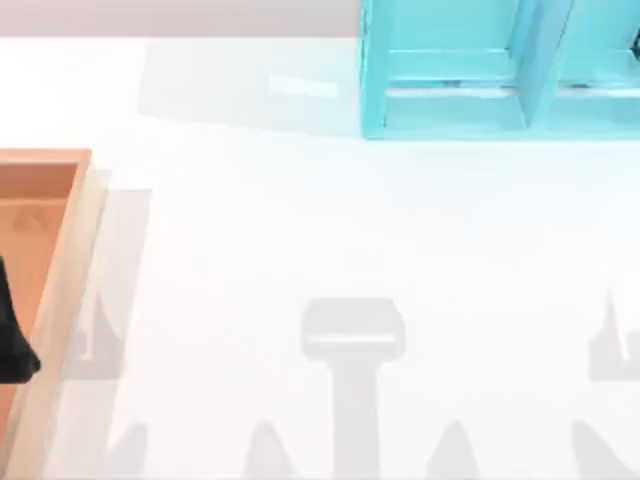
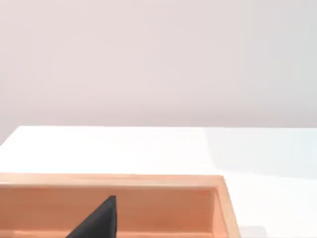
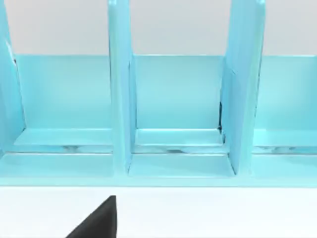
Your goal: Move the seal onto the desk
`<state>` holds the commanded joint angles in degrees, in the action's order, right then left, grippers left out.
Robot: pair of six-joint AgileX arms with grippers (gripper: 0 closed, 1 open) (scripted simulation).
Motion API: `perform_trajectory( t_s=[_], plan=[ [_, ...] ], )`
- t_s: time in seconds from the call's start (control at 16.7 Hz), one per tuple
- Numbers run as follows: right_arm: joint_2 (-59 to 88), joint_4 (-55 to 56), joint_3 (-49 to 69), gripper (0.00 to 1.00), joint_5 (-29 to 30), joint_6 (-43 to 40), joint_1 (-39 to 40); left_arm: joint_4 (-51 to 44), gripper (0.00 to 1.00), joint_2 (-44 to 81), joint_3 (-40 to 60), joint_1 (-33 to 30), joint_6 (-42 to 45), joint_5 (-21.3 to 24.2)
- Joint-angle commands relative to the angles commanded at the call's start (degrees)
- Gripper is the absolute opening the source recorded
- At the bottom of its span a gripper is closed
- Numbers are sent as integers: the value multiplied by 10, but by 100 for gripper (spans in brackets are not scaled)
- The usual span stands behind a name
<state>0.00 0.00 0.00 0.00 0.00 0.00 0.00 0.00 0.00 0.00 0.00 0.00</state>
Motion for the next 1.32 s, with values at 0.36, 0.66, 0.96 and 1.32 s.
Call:
perform_trajectory(
  t_s=[0.36, 0.66, 0.96, 1.32],
  plan=[
    [0, 0, 0, 100, 0, 0, 0, -57, 100, 62, 61, 17, 19, 0],
    [0, 0, 0, 100, 0, 0, 0, -222, 100, 275, 235, 61, 69, 1],
    [0, 0, 0, 100, 0, 0, 0, -425, 100, 577, 432, 115, 126, 1],
    [0, 0, 0, 100, 0, 0, 0, -617, 100, 834, 632, 170, 183, -1]
  ],
)
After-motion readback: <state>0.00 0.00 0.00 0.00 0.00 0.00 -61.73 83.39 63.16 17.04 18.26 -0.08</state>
